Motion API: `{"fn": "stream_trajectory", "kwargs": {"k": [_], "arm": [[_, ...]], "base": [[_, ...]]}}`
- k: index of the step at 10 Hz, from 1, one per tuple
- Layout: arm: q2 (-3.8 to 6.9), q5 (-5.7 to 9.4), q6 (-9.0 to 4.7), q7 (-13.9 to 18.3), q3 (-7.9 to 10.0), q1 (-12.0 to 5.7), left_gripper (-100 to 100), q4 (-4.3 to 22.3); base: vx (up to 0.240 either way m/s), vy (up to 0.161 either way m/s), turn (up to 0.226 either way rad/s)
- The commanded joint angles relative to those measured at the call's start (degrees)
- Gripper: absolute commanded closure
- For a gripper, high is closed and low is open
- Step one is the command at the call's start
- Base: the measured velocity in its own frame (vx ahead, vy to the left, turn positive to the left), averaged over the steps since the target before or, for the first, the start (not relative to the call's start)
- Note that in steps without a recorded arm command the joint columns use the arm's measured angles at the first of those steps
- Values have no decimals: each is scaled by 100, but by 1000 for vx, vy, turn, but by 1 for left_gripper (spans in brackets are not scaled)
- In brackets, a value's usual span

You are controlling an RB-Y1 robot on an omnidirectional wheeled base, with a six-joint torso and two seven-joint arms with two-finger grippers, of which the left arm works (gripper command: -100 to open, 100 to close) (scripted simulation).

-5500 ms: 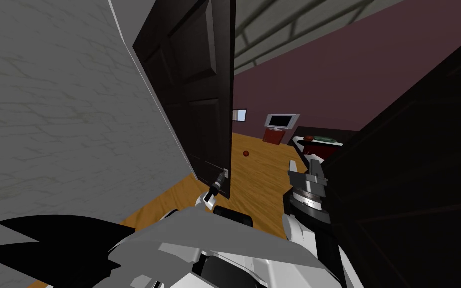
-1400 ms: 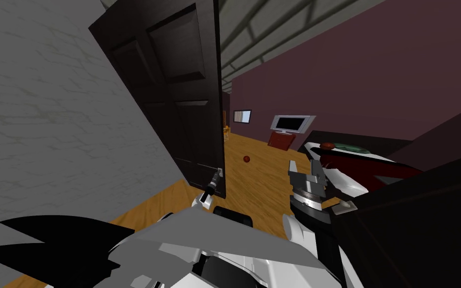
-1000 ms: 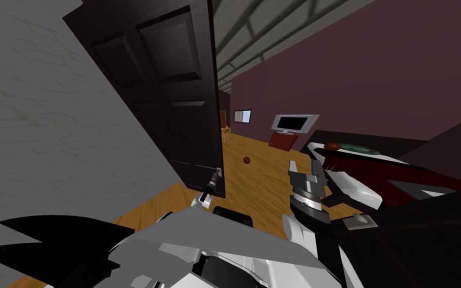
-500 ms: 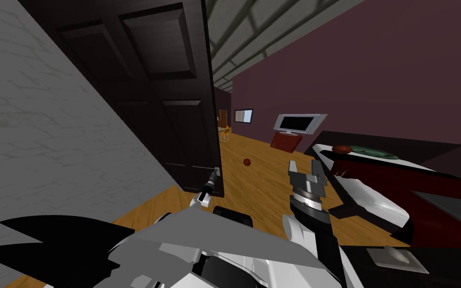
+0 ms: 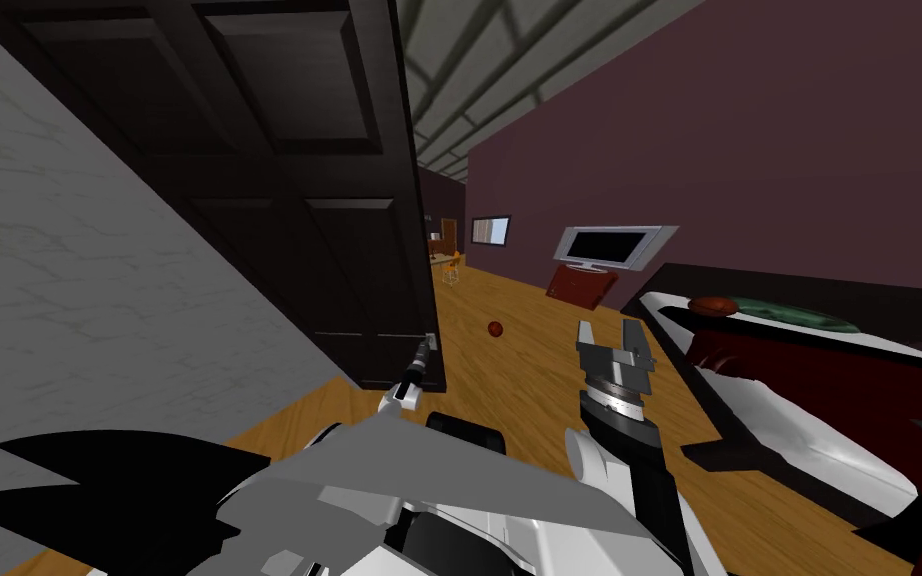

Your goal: Push the door open

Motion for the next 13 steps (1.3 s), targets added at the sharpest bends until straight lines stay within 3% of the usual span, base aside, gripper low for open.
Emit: {"fn": "stream_trajectory", "kwargs": {"k": [1,6,13], "arm": [[75,86,-34,-33,174,18,100,14],[88,193,-23,-105,380,1,100,44],[100,411,0,-251,800,-32,100,106]], "base": [[127,-45,32],[136,-59,54],[170,-69,58]]}}
